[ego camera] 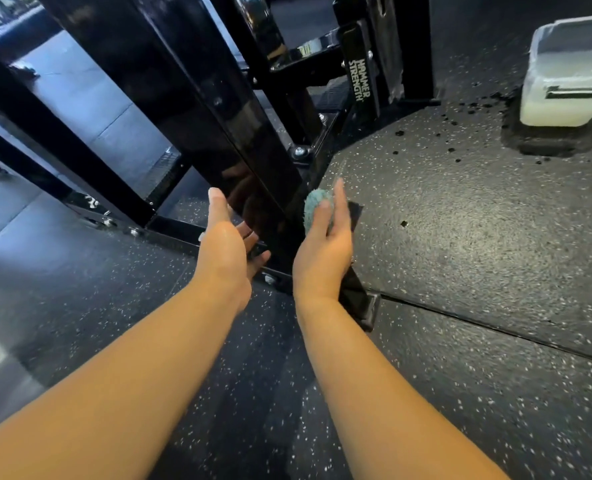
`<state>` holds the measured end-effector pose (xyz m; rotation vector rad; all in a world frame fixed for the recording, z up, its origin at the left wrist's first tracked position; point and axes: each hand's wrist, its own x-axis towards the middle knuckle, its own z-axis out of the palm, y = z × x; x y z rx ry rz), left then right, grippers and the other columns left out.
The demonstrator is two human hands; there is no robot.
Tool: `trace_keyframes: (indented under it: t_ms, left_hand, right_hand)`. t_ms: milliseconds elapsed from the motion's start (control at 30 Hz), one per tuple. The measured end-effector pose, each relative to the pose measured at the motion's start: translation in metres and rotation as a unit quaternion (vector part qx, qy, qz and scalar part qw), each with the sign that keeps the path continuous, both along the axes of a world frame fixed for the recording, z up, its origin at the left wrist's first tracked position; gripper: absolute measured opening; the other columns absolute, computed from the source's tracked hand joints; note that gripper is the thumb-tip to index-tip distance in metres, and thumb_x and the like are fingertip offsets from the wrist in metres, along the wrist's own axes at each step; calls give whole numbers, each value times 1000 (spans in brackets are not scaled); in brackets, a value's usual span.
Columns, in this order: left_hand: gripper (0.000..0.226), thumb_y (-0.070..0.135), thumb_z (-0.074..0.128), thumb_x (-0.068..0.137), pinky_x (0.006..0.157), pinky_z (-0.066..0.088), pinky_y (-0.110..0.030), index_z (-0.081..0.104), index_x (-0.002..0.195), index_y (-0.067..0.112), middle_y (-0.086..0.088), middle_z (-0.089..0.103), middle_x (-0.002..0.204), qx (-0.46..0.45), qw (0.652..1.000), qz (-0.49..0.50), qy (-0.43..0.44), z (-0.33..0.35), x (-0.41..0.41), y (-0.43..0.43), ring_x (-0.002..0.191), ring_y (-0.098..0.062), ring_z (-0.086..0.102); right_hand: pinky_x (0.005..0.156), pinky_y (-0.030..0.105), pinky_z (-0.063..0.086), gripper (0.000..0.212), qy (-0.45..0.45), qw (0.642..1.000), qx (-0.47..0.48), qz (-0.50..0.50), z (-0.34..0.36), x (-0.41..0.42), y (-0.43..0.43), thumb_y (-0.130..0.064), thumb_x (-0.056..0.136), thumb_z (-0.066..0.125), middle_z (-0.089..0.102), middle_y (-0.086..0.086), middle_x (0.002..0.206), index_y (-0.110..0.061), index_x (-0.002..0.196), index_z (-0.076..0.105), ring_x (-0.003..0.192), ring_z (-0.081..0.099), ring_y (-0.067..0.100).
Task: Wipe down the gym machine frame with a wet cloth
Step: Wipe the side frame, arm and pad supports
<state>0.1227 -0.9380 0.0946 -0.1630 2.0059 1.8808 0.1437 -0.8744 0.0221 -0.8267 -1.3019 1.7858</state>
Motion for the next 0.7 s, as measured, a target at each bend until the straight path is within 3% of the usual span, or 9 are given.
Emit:
trace_keyframes:
  t_ms: [67, 133, 233, 300, 400, 500, 567, 633, 700]
  left_hand:
    - [54, 64, 23, 94, 89, 47, -39, 56, 123, 32, -1, 66, 115, 3, 1000, 2, -9, -1, -4, -1, 110, -18, 59]
    - [53, 64, 25, 93, 88, 46, -40, 52, 127, 34, 0, 64, 118, 1, 1000, 5, -16, -1, -6, 0, 113, -17, 57]
    - [50, 61, 26, 95, 91, 43, -40, 47, 132, 36, 2, 58, 128, 12, 1000, 2, -26, -4, -2, 0, 122, -17, 51]
    - [45, 59, 25, 96, 94, 41, -42, 49, 128, 38, 2, 54, 134, 23, 999, -7, -36, -4, 0, -2, 127, -17, 46]
    - [43, 56, 24, 97, 100, 37, -45, 49, 127, 37, 1, 46, 139, 30, 998, -5, -53, 2, -2, -7, 131, -19, 41]
    - [42, 54, 21, 99, 103, 38, -41, 54, 115, 36, 6, 52, 124, 5, 1000, 5, 2, 18, -7, -11, 125, -16, 45]
    - [45, 53, 20, 99, 94, 44, -36, 59, 111, 33, 11, 61, 110, 12, 998, 18, 65, 37, -13, -14, 114, -14, 55]
    - [55, 53, 20, 99, 82, 47, -32, 61, 120, 23, 7, 68, 100, 55, 993, 14, 106, 56, -17, -13, 99, -15, 62]
    - [58, 53, 20, 99, 85, 48, -33, 62, 120, 18, -5, 71, 106, 90, 987, 5, 135, 82, -22, -13, 101, -25, 65]
  right_hand:
    - [98, 19, 41, 33, -28, 998, 56, -27, -30, 1, -2, -24, 101, 38, 54, -9, 121, -19, 129, 55, 111, 50, -1]
    - [97, 31, 42, 31, -114, 993, 36, -12, -74, 8, 4, -20, 98, 38, 56, 2, 113, -10, 120, 58, 106, 52, 13]
    - [89, 40, 41, 42, -222, 971, -79, 45, -131, 22, 23, -42, 83, 30, 46, 2, 98, -16, 103, 58, 96, 45, 18]
    - [100, 47, 39, 53, -247, 949, -189, 56, -143, 24, 27, -55, 72, 27, 46, 3, 107, -21, 102, 55, 103, 46, 23]
    - [107, 45, 31, 41, -275, 929, -246, 20, -118, 10, 28, -31, 95, 30, 46, 6, 123, -8, 119, 55, 120, 42, 28]
    - [107, 50, 31, 44, -261, 945, -192, 39, -38, -14, 24, -35, 94, 35, 48, 12, 133, -14, 128, 54, 126, 43, 32]
    - [106, 49, 33, 51, -171, 979, -101, 50, 44, -26, 15, -44, 93, 28, 50, 9, 133, -19, 131, 52, 126, 44, 29]
    - [111, 47, 25, 56, -70, 994, 32, 75, 117, -31, -4, -51, 92, 22, 42, 4, 143, -25, 137, 43, 134, 34, 23]
    - [117, 41, 12, 50, -20, 989, 116, 87, 151, -25, -22, -49, 97, 22, 25, -4, 154, -37, 145, 27, 143, 16, 15]
